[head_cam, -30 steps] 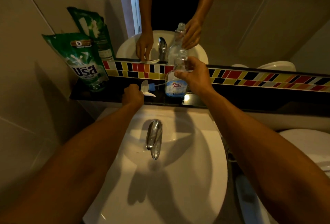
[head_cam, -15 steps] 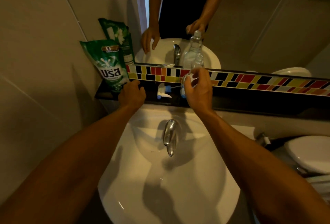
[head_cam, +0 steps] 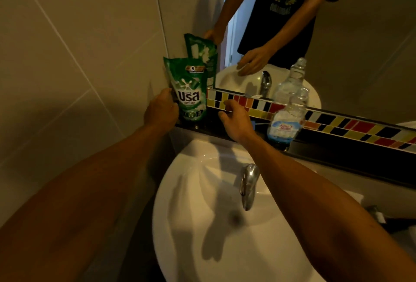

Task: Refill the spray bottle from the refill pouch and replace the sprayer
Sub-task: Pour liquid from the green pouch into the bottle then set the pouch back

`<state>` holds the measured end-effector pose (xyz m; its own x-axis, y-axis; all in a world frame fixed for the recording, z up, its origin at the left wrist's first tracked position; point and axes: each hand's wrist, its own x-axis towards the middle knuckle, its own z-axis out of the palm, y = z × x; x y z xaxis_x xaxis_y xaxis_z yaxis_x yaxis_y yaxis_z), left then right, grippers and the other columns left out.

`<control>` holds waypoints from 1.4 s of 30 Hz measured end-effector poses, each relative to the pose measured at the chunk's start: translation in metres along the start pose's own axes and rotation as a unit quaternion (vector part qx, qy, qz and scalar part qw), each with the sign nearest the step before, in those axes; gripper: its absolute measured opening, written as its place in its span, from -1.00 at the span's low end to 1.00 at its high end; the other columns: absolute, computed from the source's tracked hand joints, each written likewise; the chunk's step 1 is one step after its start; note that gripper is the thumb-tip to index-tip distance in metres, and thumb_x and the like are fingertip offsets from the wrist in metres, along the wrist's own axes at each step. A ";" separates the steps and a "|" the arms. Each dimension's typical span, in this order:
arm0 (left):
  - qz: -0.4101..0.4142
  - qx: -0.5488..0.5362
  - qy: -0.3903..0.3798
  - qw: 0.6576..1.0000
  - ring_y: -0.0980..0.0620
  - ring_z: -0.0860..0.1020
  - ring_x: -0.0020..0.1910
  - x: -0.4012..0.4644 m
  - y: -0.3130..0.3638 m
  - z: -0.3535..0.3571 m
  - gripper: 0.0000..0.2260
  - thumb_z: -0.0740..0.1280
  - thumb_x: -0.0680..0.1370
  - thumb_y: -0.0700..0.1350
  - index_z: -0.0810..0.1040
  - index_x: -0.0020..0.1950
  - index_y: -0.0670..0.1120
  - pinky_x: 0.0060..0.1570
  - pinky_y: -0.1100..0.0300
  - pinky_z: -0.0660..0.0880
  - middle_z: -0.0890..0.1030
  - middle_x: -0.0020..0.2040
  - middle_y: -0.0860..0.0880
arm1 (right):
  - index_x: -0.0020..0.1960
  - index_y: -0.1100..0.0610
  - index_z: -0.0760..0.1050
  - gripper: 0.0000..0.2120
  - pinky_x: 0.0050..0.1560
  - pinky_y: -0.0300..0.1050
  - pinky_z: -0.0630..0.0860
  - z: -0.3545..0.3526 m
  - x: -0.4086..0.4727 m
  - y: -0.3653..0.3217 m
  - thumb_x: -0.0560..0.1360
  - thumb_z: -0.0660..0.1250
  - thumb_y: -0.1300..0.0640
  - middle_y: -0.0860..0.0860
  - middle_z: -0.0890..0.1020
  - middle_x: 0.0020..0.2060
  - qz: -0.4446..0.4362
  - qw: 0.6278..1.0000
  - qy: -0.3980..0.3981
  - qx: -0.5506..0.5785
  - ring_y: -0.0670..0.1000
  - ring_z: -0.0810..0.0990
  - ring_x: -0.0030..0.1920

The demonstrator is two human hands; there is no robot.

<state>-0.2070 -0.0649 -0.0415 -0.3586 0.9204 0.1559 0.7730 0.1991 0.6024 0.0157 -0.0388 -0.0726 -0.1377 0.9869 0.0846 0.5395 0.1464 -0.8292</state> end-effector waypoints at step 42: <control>0.038 -0.498 -0.090 0.862 -0.04 0.66 -0.07 0.018 0.087 0.006 -0.93 0.26 0.66 -0.17 0.53 0.09 -0.08 -0.20 0.11 0.60 0.67 -0.03 -0.08 | 0.09 0.08 0.50 -0.90 0.02 0.04 0.68 -0.011 -0.008 -0.001 0.71 0.21 0.15 0.14 0.68 0.10 0.056 0.930 0.134 0.338 0.12 0.69 0.11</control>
<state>-0.1430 -0.0294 0.0091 -0.1697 0.9734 0.1541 -0.0739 -0.1685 0.9829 0.0253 -0.0457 -0.0662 0.1494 0.9881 0.0363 -0.1208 0.0547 -0.9912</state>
